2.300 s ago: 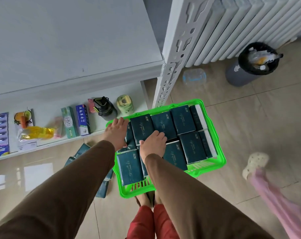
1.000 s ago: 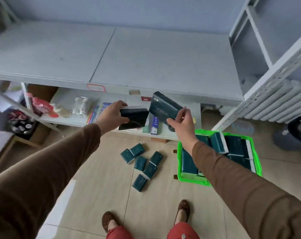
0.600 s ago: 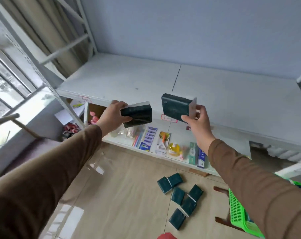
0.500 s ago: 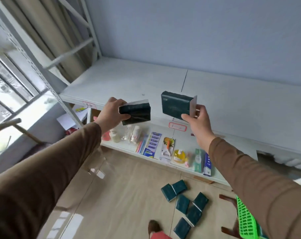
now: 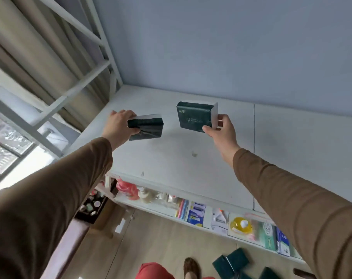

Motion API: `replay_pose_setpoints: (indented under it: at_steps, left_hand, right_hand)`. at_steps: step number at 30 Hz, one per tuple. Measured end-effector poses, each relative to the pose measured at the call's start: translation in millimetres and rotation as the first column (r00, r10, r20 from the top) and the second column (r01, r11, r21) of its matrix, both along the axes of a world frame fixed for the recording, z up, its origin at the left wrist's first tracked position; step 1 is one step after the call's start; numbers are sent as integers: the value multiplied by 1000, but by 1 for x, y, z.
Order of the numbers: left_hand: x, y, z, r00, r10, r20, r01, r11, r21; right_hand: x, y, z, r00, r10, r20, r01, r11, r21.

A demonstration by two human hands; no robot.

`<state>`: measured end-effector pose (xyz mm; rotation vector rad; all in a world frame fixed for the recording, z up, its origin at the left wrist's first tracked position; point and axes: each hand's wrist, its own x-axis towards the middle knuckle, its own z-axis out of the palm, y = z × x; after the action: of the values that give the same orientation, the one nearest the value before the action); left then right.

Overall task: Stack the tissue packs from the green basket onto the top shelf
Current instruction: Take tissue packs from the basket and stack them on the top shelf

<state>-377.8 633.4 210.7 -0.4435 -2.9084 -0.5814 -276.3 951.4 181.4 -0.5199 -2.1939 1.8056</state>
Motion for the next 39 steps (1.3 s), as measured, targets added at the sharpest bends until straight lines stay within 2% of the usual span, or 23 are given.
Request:
replay_pose_setpoints:
  at_steps: [3, 8, 13, 19, 26, 32, 36, 39]
  left_hand:
    - [-75, -14, -2, 999, 4, 39, -5, 1000, 18]
    - [-194, -28, -10, 1000, 11, 25, -12, 1000, 6]
    - [-304, -36, -23, 996, -39, 78, 43, 998, -46]
    - [-385, -38, -33, 983, -158, 92, 171, 974, -150]
    - [-415, -31, -40, 978, -208, 23, 209, 966, -150]
    - [-408, -25, -44, 982, -184, -43, 179, 979, -95]
    - [-383, -31, -43, 991, -119, -61, 114, 989, -90]
    - [-347, -35, -39, 990, -96, -101, 93, 995, -31]
  right_hand:
    - [-64, -13, -6, 1000, -8, 12, 8, 999, 47]
    - [-161, -35, -21, 998, -47, 41, 42, 992, 117]
    - [-245, -61, -48, 990, -103, 93, 86, 983, 164]
    - [-316, -86, -72, 972, -151, 180, 101, 960, 261]
    - [-361, -103, -69, 926, -277, 255, 125, 865, 486]
    - [-375, -117, -62, 909, -293, 298, 142, 888, 438]
    - [-353, -116, -56, 889, -345, 300, 140, 830, 540]
    - [-308, -96, -52, 903, -315, 293, 84, 797, 599]
